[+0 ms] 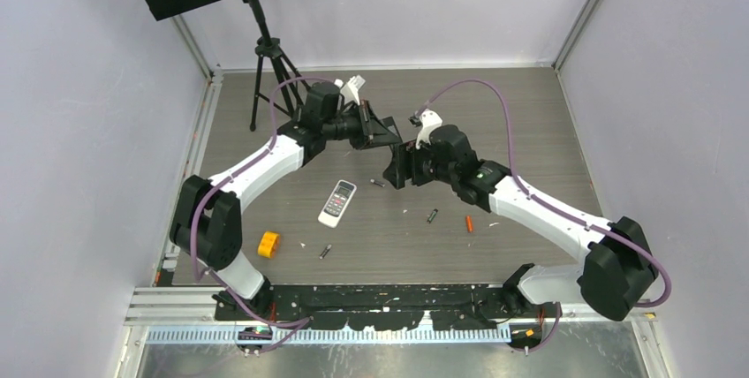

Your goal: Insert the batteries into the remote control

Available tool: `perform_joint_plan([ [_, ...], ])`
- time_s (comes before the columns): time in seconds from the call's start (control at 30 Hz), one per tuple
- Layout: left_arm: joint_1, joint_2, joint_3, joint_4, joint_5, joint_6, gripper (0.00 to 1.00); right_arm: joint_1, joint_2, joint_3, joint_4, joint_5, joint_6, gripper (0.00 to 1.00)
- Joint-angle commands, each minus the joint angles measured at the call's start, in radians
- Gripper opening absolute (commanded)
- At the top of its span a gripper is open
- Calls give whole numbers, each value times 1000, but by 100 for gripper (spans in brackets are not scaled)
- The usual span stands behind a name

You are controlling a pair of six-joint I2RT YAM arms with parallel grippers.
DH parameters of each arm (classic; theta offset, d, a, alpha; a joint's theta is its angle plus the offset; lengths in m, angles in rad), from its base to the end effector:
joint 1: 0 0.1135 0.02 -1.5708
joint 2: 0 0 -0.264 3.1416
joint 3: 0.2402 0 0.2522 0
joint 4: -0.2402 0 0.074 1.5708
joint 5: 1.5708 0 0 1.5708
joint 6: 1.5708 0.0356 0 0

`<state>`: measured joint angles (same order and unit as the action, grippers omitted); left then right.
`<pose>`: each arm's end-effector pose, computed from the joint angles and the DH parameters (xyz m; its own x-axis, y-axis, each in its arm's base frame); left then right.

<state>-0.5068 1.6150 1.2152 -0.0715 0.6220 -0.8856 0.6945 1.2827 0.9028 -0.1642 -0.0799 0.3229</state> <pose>0.3155 -0.1989 0.2904 -0.9081 -0.2156 -0.3590 0.2295 0.4608 -0.8573 0.2198 0.1868 0.2748 -0.5963 -0.0850 -0.7983 -0.5285 0.7900 0.3107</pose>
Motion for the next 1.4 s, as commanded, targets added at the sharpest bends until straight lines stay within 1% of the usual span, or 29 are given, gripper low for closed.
perform_joint_plan([
  [0.0,14,-18,14,165,45,15,0,2,-100,-10,139,-59,124,91],
  [0.1,46,-54,-2,228,79,23,0,2,-196,-77,257,-77,266,99],
  [0.17,60,-81,-17,274,109,18,0,0,-250,-113,306,-49,361,100],
  [0.27,74,-136,-57,361,128,-8,0,-1,-320,-171,379,36,520,100],
  [0.33,84,-175,-90,441,131,-51,0,-4,-343,-219,453,73,634,100],
  [0.37,88,-191,-104,483,130,-75,0,-4,-343,-235,485,116,689,100],
  [0.43,96,-222,-120,538,129,-149,0,-11,-335,-231,486,153,776,100],
  [0.47,98,-237,-124,558,130,-174,0,-12,-329,-228,503,155,800,100],
  [0.53,100,-275,-138,571,114,-203,0,-12,-314,-234,600,119,834,98],
  [0.6,100,-297,-157,599,91,-242,0,-12,-286,-227,688,94,880,93],
  [0.63,100,-302,-166,618,85,-266,0,-12,-270,-220,721,59,888,91],
  [0.73,100,-302,-182,674,90,-325,0,-12,-237,-212,830,25,908,85],
  [0.8,100,-297,-191,704,92,-362,0,-12,-220,-205,876,7,915,83],
  [0.9,100,-284,-199,761,102,-424,0,-12,-190,-182,894,-3,927,79],
  [0.97,100,-273,-200,792,109,-461,0,-12,-176,-173,905,-8,932,74],
  [1.03,100,-269,-205,820,110,-490,0,-12,-162,-168,910,-13,935,65],
  [1.07,100,-267,-207,830,110,-501,0,-12,-157,-168,913,-14,938,59],
  [1.1,100,-265,-208,832,109,-507,0,-12,-152,-172,918,-14,939,49],
  [1.23,100,-264,-208,840,103,-536,0,-12,-143,-195,941,-16,934,22],
  [1.37,116,-270,-206,841,85,-562,0,-12,-151,-247,971,-38,869,3],
])
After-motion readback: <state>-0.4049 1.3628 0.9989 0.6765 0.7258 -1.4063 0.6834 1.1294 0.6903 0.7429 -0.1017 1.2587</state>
